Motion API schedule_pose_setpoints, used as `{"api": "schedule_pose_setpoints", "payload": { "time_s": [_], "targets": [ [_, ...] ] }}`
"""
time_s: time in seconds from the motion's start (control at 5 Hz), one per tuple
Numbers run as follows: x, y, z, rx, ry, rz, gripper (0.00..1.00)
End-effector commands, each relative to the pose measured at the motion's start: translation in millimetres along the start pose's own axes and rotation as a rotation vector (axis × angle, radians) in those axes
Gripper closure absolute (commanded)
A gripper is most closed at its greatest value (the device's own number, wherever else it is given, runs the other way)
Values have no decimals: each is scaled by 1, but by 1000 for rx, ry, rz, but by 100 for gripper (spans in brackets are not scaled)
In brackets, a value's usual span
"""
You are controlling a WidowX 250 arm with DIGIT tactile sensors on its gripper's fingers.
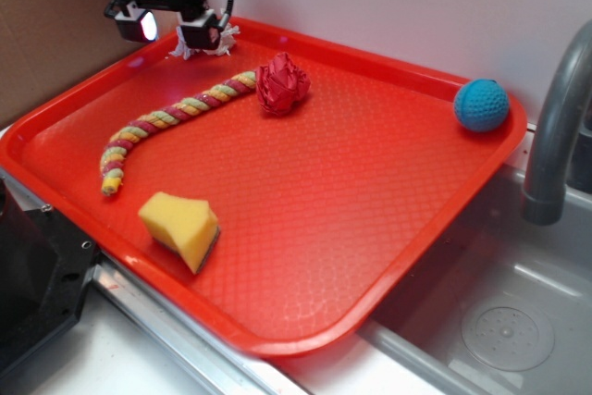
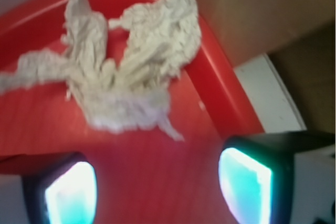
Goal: Grab the white paper.
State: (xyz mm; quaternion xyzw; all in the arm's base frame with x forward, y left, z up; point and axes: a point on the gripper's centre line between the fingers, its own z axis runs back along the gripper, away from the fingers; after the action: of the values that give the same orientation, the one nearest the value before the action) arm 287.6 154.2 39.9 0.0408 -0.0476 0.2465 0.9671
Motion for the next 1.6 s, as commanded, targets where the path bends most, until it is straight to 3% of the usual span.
{"api": "schedule_pose_setpoints", "payload": {
  "time_s": [0.0, 0.2, 0.4, 0.8, 1.0, 1.2, 1.4],
  "targets": [
    [29, -2, 2, -51, -58, -26, 0],
    [40, 1, 6, -63, -89, -27, 0],
    [49, 3, 3, -93, -89, -26, 0],
    [53, 3, -12, -97, -72, -58, 0],
    [55, 4, -17, -95, -80, -59, 16],
    [55, 3, -19, -83, -79, -49, 100],
    [54, 4, -20, -77, -76, -51, 100]
  ]
}}
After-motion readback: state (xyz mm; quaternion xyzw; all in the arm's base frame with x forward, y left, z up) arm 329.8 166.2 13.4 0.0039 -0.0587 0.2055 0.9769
